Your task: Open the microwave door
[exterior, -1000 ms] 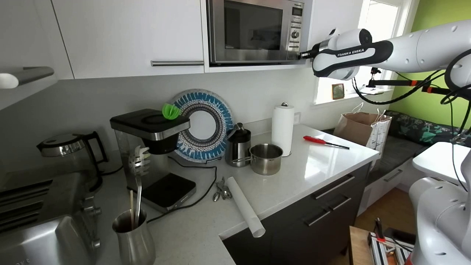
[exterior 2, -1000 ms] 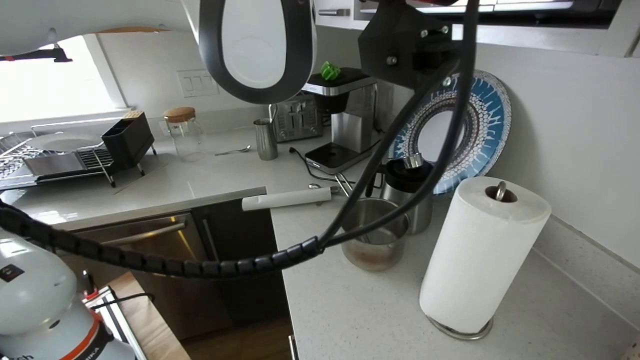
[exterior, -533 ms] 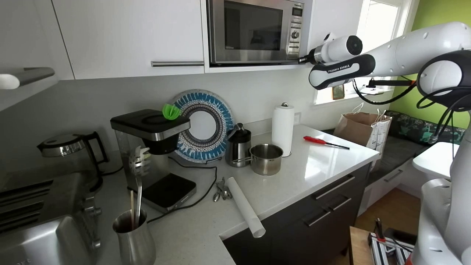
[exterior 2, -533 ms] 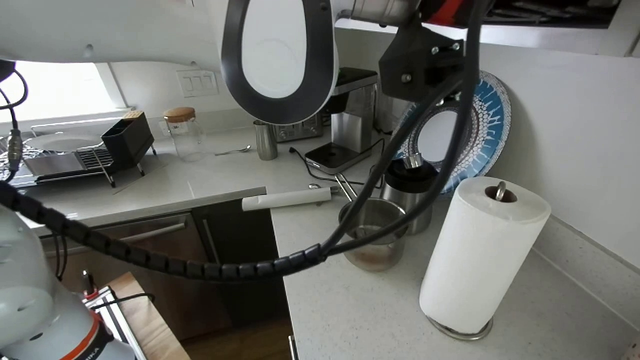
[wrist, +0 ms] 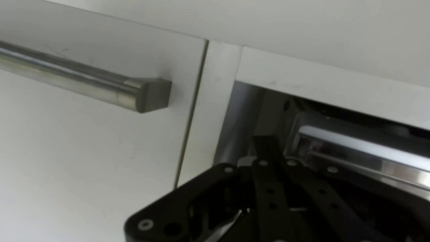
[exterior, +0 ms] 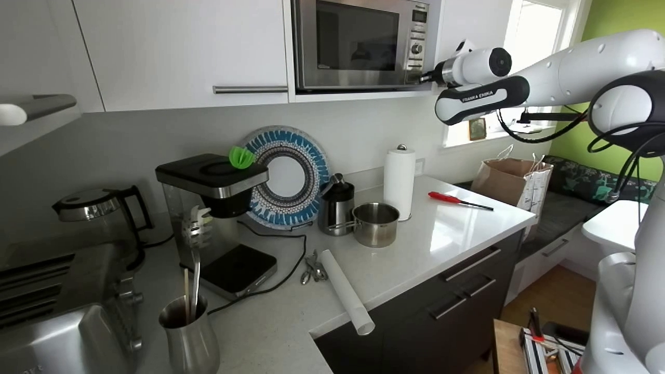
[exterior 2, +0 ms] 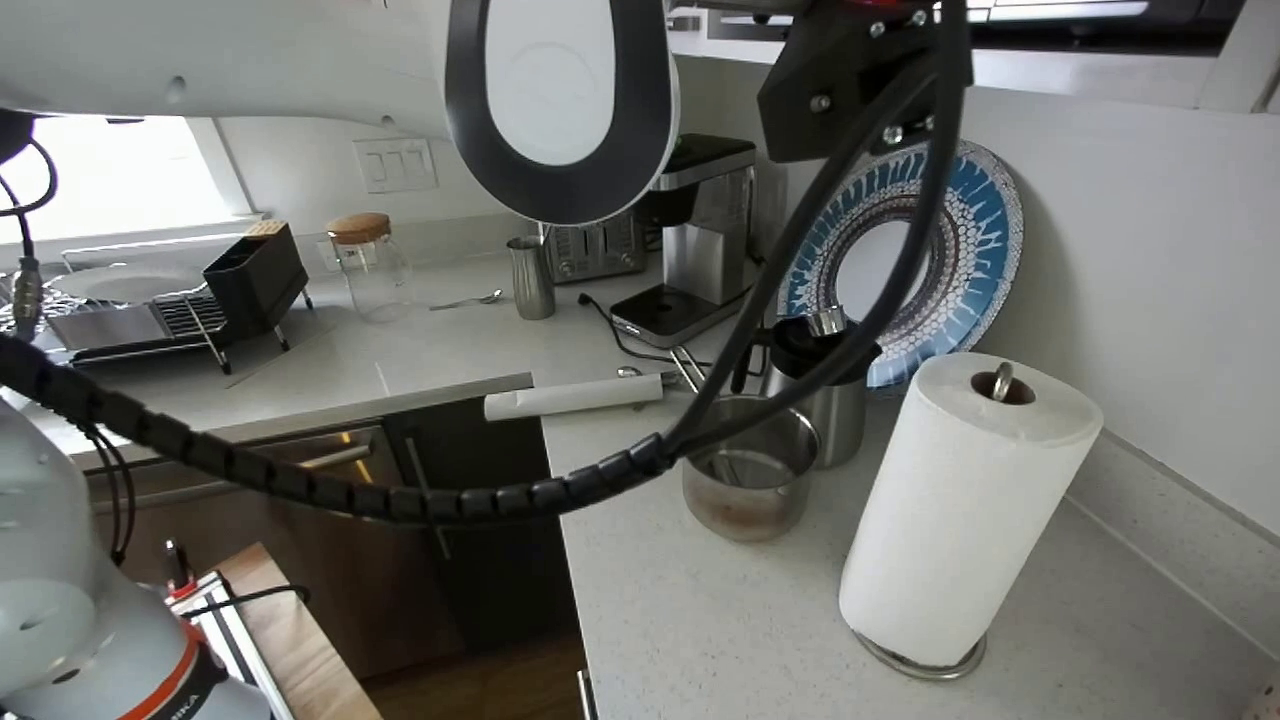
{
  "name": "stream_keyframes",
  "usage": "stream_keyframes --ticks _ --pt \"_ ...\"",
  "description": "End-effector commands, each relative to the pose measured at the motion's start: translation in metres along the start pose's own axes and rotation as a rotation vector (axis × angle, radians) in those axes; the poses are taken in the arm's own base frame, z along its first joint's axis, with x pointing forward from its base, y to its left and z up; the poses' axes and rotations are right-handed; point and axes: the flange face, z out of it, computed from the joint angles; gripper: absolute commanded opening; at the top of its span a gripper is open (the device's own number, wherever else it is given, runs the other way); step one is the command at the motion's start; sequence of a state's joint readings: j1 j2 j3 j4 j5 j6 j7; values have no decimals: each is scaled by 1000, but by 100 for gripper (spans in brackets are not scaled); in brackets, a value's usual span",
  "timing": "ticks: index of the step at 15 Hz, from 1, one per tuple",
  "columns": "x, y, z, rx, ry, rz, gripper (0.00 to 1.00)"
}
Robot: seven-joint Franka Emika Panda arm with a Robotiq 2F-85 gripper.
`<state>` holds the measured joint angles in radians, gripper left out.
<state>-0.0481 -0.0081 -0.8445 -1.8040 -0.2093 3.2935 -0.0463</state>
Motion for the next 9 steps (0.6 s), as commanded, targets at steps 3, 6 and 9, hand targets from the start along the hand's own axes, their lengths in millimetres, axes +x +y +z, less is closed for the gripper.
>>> stream_keyframes --ticks 3,6,9 --pt "29 26 6 -73 42 -36 0" --pt "38 -4 -19 22 54 -57 0" --pt "44 -24 -44 98 51 -61 0"
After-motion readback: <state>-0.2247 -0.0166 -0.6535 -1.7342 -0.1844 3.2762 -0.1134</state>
